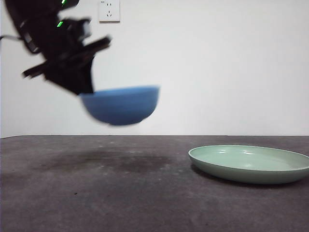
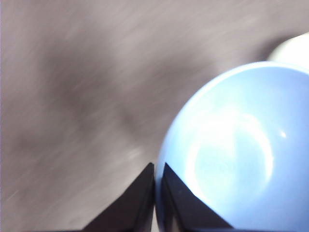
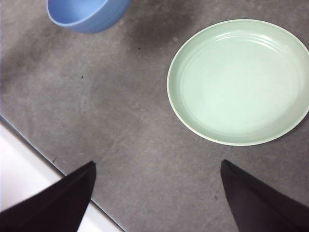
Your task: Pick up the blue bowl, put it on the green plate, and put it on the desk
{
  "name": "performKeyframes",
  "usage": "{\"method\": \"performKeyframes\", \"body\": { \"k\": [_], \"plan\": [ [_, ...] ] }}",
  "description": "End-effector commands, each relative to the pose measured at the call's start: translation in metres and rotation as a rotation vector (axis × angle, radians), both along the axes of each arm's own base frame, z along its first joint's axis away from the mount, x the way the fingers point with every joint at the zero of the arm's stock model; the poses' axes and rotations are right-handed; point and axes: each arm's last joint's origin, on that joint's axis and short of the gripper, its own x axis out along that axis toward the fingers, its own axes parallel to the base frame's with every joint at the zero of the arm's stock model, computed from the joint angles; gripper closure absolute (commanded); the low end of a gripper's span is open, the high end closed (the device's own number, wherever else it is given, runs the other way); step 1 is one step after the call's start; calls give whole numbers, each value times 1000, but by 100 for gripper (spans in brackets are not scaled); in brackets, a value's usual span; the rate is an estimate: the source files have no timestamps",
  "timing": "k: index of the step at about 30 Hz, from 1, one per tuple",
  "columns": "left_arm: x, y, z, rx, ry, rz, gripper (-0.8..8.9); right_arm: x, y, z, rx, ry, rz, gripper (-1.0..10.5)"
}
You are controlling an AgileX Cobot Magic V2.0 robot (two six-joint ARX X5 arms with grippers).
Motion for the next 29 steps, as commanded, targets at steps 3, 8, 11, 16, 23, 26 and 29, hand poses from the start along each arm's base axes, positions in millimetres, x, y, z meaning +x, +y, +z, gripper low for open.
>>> {"method": "performKeyframes", "body": {
  "k": [3, 8, 11, 16, 23, 26, 29],
  "plan": [
    [-2, -43, 25, -71, -56, -81, 797, 1, 1, 6, 15, -11, -12, 531],
    [11, -95, 22, -88, -53, -166, 796, 0, 0, 6, 18, -8, -16, 531],
    [23, -130, 8, -78, -34, -215, 796, 0, 0, 6, 23, -3, -21, 531],
    [42, -174, -22, -46, 5, -257, 797, -3, 0, 7, 33, -6, -33, 531],
    [55, -199, -63, -9, 53, -276, 797, -9, -1, 9, 32, -32, -40, 531],
    [56, -202, -75, 11, 72, -279, 797, -9, -2, 9, 14, -39, -56, 531],
    [54, -205, -77, 18, 72, -289, 796, -9, -2, 9, 14, -38, -56, 531]
  ]
}}
